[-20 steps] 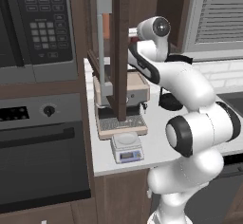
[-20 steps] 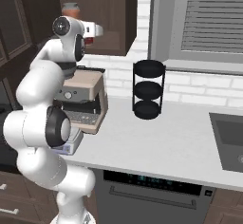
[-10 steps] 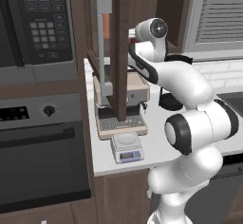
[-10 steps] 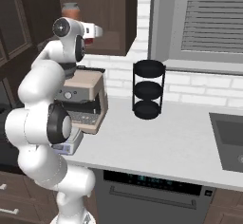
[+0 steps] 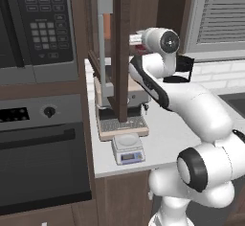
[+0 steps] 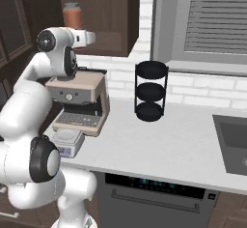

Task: Pick the canned food and place it on the digital scale for weighing, and close the cabinet.

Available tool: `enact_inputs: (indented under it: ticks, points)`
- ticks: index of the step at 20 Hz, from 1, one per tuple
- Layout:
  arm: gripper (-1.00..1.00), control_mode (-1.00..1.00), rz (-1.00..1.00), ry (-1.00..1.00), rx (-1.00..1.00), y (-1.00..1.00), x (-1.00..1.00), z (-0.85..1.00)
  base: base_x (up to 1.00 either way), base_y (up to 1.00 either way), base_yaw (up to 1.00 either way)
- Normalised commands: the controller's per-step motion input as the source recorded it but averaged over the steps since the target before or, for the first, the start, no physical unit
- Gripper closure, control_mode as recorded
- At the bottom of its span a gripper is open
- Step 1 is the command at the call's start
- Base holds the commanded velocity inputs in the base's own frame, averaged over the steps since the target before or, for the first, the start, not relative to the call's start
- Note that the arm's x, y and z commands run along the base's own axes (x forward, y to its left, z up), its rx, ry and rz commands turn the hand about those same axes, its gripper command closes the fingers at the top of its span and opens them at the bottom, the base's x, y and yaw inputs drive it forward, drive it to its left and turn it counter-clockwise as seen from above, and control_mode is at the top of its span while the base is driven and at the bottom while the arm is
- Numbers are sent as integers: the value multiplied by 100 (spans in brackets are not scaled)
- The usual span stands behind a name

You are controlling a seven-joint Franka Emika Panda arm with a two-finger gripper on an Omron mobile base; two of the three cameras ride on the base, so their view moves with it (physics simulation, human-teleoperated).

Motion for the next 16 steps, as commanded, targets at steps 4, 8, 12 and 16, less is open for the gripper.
enact_inputs:
  ticks: [4,8,12,16]
  points:
    - [100,-100,0,-7,1,-7,-100,0,0,0,0]
    - [100,-100,0,-3,0,-9,-100,-2,0,0,0]
    - [100,-100,0,0,0,0,-100,-27,0,0,0]
    - [100,-100,0,0,0,0,-85,-23,0,0,0]
